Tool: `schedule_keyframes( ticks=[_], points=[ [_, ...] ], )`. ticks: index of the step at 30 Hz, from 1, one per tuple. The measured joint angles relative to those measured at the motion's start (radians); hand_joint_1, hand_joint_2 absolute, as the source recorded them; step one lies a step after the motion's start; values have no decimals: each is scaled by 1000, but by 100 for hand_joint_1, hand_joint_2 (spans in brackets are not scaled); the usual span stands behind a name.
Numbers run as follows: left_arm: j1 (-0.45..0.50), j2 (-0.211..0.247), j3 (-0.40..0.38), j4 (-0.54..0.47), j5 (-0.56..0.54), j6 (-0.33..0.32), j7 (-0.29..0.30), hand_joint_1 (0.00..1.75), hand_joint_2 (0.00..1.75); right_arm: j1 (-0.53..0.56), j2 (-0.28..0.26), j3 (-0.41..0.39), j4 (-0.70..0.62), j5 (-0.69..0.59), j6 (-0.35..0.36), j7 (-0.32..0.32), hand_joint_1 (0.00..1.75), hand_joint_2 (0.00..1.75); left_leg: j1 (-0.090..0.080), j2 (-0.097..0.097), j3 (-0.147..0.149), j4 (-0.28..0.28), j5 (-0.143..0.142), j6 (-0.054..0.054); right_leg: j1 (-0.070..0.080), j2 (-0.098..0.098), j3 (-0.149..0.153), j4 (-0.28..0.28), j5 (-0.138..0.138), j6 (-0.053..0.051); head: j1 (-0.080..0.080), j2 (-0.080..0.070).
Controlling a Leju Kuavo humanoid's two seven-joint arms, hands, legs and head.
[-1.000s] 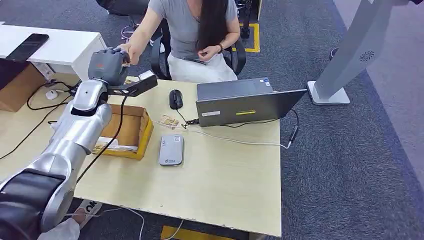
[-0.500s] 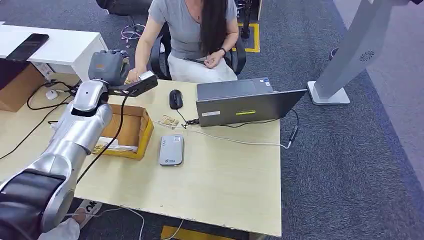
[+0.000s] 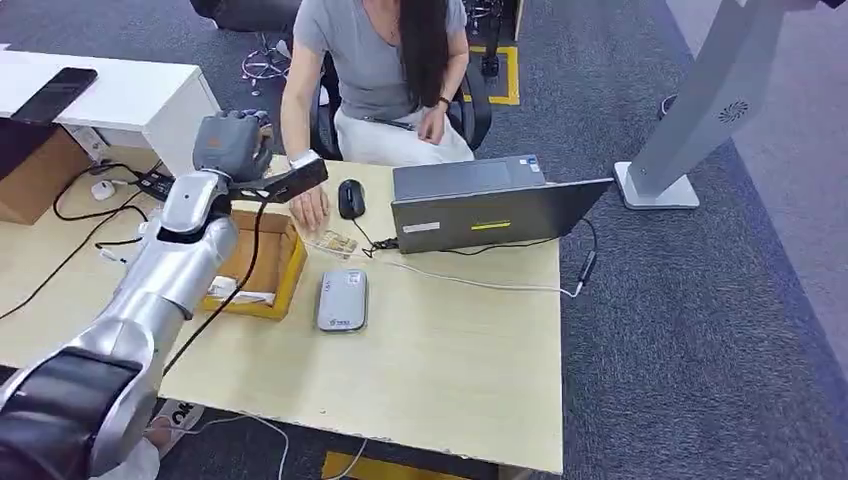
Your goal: Pass the card to the sensor for recognition and then transmit it.
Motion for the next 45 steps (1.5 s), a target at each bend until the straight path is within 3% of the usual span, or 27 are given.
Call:
schedule_keyframes(
  ticks=[7, 14, 20, 29, 35, 45],
  points=[
    [268, -51, -92, -250, -30, -25, 26, 175, 175, 6, 6, -17, 0, -14, -3, -8, 0, 0, 0, 0, -3, 0, -1, 1, 0, 0, -2, 0, -1, 1, 0, 0],
    [304, -53, -117, -323, -23, -36, 31, 175, 175, 9, 6, -26, 0, -14, -3, -8, 0, 0, 0, -2, -3, 0, -1, 1, 0, -2, -3, 0, -1, 1, 0, 0],
    [311, -53, -122, -340, -19, -40, 30, 175, 175, 11, 6, -27, 0, -14, -3, -8, 0, 0, 0, -2, -3, 0, 0, 0, 0, -2, -3, 0, -1, 1, 0, 0],
    [346, -63, -171, -350, -27, -105, 29, 175, 175, 11, 6, -43, 0, -20, -3, -8, 0, 0, 0, -2, -4, 0, 0, 0, 0, -2, -3, 0, -1, 1, 0, 0],
    [347, -66, -199, -343, -29, -212, 75, 175, 175, 10, 6, -56, 0, -21, -3, -8, 0, 0, 0, -2, -4, 0, 0, 0, 0, -2, -3, 0, -1, 1, 0, 0],
    [320, -84, -236, -239, -15, -290, 84, 175, 175, 10, 6, -68, 0, -13, -3, -3, 0, 0, 0, -2, -4, 0, 0, 0, 0, -2, -3, 0, -1, 1, 0, 0]
  ],
)
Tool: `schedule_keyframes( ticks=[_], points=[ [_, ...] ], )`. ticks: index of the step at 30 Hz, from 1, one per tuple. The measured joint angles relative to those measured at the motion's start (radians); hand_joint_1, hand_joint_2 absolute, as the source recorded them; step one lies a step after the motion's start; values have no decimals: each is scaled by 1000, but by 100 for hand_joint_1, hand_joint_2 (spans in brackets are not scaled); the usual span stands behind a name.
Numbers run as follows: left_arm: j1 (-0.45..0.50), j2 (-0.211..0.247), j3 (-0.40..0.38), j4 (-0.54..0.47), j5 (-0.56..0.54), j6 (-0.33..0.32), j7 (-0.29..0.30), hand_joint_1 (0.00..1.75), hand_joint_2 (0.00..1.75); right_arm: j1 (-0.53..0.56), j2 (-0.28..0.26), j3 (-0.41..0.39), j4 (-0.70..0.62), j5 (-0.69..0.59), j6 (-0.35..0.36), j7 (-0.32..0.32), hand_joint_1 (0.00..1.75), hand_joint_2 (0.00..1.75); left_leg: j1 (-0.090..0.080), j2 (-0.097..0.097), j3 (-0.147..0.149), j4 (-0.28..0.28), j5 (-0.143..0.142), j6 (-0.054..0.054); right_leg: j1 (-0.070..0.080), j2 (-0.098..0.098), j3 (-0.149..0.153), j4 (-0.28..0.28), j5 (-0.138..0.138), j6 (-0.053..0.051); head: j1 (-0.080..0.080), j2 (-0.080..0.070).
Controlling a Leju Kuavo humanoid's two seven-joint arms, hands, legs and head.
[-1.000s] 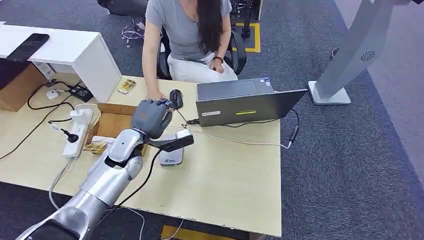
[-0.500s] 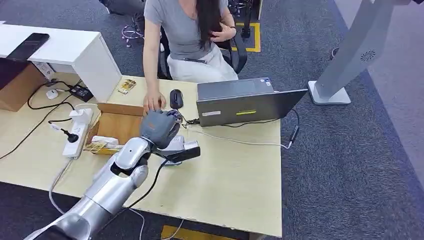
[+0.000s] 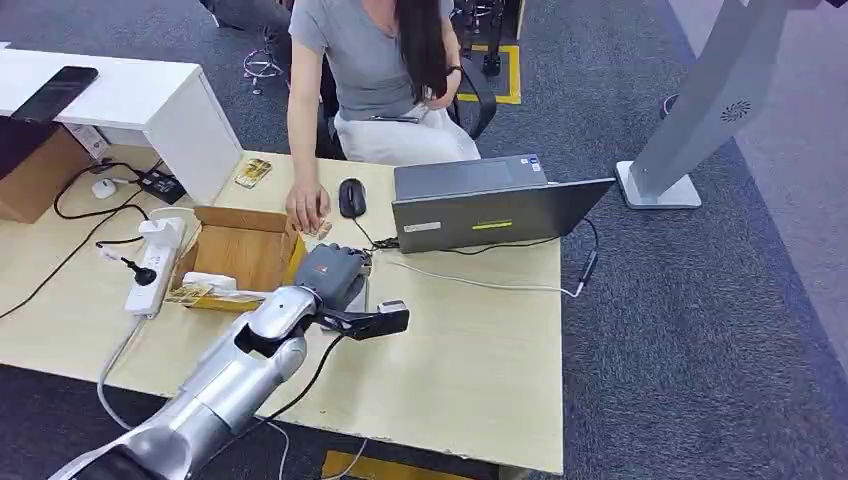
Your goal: Pass the card to the sensor for recognition and then transmit it.
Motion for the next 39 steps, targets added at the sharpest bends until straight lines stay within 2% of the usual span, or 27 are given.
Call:
schedule_keyframes(
  ticks=[9, 12, 24, 27, 30, 31, 33, 37, 39],
  points=[
    [-26, -19, -31, 94, -1, -23, 25, 175, 175, 0, 0, -1, 0, 7, 1, 6, 0, 0, 0, 0, 0, 0, 0, 0, 0, -1, 0, 0, 0, 0, 0, 0],
    [-39, -24, -33, 117, -6, -27, 52, 175, 175, 0, 1, -5, 0, 10, 0, 7, 0, 0, 0, 0, 0, 0, 0, 0, 0, -1, 0, 0, 0, 0, 0, 0],
    [-65, -40, -33, 178, -17, -30, 85, 175, 175, 0, 3, -8, 0, 23, 2, 15, 0, 0, 0, 0, 2, 0, 0, 0, 0, -1, 3, 0, 0, 0, 0, 0],
    [-62, -44, -33, 185, -15, 53, 87, 175, 175, 0, 3, -8, 0, 27, 3, 15, 0, 0, 0, 0, 2, 0, 0, 0, 0, -1, 3, 0, 0, 0, 0, 0],
    [-48, -41, -25, 163, -36, 223, 85, 175, 175, 0, 3, -8, 0, 41, 3, 11, 0, 0, 0, -1, 1, 0, 1, 0, 0, -1, 2, 0, 1, 0, 0, 0],
    [-45, -37, -14, 145, -42, 276, 77, 175, 175, 0, 3, -8, 0, 46, 3, 8, 0, 0, 0, -1, 1, 0, 1, 0, 0, -1, 2, 0, 1, 0, 0, 0],
    [-44, -34, 11, 115, -48, 324, 63, 175, 175, 0, 3, -8, 0, 50, 3, 6, 0, 0, 0, -2, 1, 0, 1, 0, 0, -2, 2, 0, 0, 0, 0, 0],
    [-36, -15, 75, 50, -77, 517, 9, 175, 175, 0, 3, -8, 0, 76, 3, 5, 0, 0, 0, -2, 0, 0, 1, 0, 0, -2, 1, 0, 0, 0, 0, 0],
    [-39, 0, 111, 18, -81, 559, -8, 175, 175, -2, 4, -7, 0, 80, 3, 5, 0, 0, 0, -2, 0, 0, 0, 0, 0, -2, 1, 0, 0, 0, 0, 0]
  ],
)
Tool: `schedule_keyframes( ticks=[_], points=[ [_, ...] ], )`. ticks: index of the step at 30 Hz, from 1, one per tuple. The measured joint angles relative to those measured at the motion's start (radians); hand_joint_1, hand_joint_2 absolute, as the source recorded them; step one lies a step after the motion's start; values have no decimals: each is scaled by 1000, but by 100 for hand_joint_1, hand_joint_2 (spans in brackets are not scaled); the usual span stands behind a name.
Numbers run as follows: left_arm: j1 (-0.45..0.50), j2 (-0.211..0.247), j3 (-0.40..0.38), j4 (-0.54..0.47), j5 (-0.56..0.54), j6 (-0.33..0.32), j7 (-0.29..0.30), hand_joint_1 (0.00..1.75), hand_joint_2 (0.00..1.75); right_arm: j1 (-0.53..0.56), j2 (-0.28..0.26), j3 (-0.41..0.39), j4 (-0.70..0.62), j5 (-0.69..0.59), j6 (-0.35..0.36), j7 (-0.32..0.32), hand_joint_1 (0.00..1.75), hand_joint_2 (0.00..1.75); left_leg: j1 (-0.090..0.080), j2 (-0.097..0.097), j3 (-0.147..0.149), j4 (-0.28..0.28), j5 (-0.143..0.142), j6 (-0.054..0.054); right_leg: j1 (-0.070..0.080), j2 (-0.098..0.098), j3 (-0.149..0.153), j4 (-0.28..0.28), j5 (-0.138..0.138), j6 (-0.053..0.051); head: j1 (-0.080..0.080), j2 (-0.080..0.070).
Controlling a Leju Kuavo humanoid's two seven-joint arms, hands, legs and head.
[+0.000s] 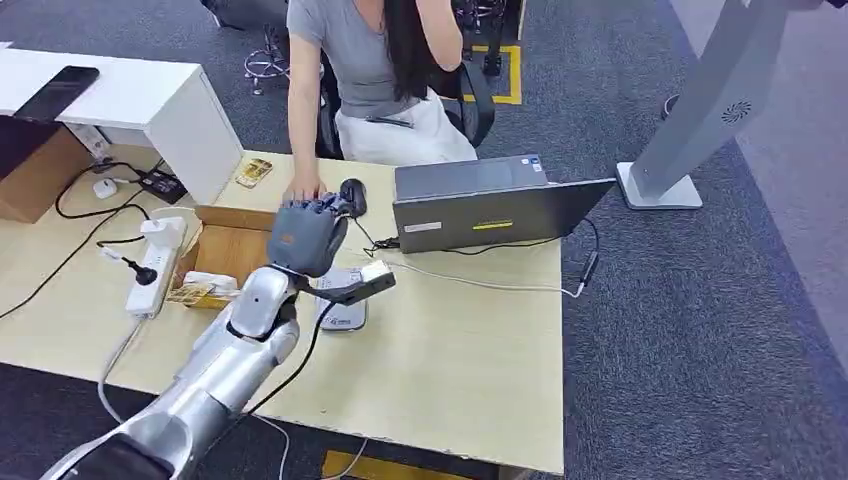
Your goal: Pass the card to the sensor for recognition and then transmit it.
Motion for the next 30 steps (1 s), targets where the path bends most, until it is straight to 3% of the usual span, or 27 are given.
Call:
schedule_keyframes(
  ticks=[6, 10, 18, 30],
  points=[
    [-13, 24, 59, -36, -34, 25, -16, 175, 175, -3, 2, 1, 0, 9, 0, 1, 0, 0, 0, -1, 0, 0, 0, 0, 0, -1, 0, 0, 0, 0, 0, 0],
    [-96, 40, 92, -23, -58, 8, -25, 175, 175, -7, 2, 2, 0, 18, 2, 5, 0, 0, 0, -2, -1, 0, 1, 0, 0, -1, 0, 0, 1, 0, 0, 0],
    [-321, 58, 115, 171, -126, -37, 7, 175, 175, -15, 2, 9, 0, 33, 13, 19, 0, 0, 0, -2, -1, 0, 2, 0, 0, -2, 0, 0, 1, 0, 0, 0],
    [-378, 56, 115, 290, -135, -52, 24, 175, 175, -16, 7, 10, 0, 35, 13, 23, 0, 0, 0, -2, -2, 0, 2, 0, 0, -1, -2, 0, 1, 0, 0, 0]
  ],
)
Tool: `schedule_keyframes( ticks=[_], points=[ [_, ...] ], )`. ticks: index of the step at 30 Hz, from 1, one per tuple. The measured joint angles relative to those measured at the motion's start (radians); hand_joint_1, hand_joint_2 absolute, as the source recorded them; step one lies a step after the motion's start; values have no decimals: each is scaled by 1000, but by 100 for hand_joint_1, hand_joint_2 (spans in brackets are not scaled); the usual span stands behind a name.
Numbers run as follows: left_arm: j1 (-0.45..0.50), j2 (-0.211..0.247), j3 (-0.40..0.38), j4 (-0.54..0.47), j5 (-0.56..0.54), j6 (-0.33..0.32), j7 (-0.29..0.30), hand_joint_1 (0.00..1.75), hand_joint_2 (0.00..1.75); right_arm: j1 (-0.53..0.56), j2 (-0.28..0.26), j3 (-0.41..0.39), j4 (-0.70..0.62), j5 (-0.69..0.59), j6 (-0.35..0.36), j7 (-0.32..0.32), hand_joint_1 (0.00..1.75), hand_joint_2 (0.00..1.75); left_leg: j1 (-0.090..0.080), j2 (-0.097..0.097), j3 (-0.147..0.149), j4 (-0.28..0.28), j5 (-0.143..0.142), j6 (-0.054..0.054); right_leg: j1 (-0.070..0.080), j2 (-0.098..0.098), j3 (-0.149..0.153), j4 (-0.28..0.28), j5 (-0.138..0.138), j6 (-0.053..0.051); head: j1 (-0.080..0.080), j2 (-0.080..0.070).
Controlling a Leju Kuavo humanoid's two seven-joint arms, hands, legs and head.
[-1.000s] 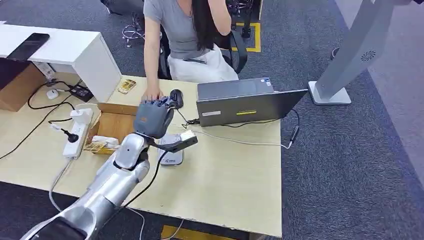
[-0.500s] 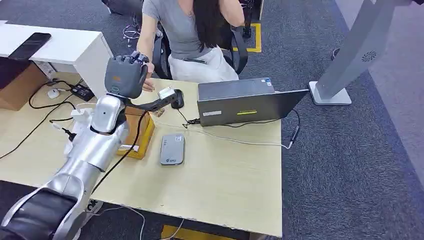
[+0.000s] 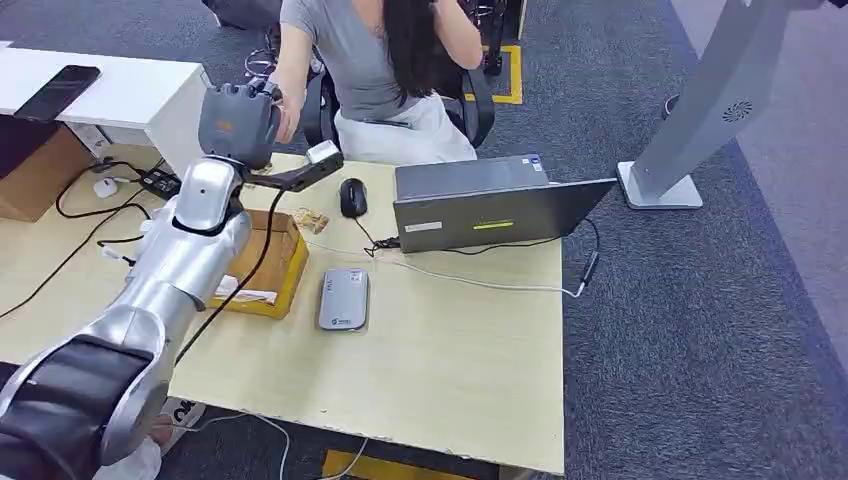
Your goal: Pass the card to the sensor for recognition and then transmit it.
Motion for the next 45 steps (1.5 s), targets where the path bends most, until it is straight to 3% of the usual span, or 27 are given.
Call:
schedule_keyframes(
  ticks=[13, 14, 26, 28, 34, 45],
  points=[
    [-3, 0, 0, 36, 0, 0, 1, 175, 175, 0, 0, 0, 0, 0, 0, 0, 0, 0, 0, 0, -3, 0, 0, 0, 0, 0, -2, 0, 0, 0, 0, 0],
    [-3, 0, 0, 37, 0, 0, 2, 0, 175, 0, 0, 0, 0, 0, 0, 0, 0, 0, 0, 0, -3, 0, 0, 0, 0, 0, -2, 0, 0, 0, 0, 0],
    [-7, -2, 0, 59, 47, 39, -22, 0, 175, -1, 6, 0, 0, 2, 0, 0, 0, 0, 0, 0, -3, 0, 0, 0, 0, 0, -2, 0, 0, 0, 0, 0],
    [26, -7, 0, 19, 87, 43, -61, 0, 175, -1, 6, 0, 0, -3, 0, -5, 0, 0, 0, 0, -2, 0, 0, 0, 0, 0, -2, 0, 0, 0, -1, 0],
    [131, -16, 0, -132, 113, 22, -64, 0, 175, 2, 6, 0, 0, -5, 0, -12, 0, 0, 0, 0, -3, 0, 0, 0, 0, 0, -2, 0, 0, 0, 0, 0],
    [158, -16, 0, -206, 121, 6, -64, 0, 175, 3, 6, 0, 0, -7, 0, -13, 0, 0, 0, -1, -3, 0, 0, 0, 0, 0, -2, 0, 0, 0, 0, 0]
  ],
)
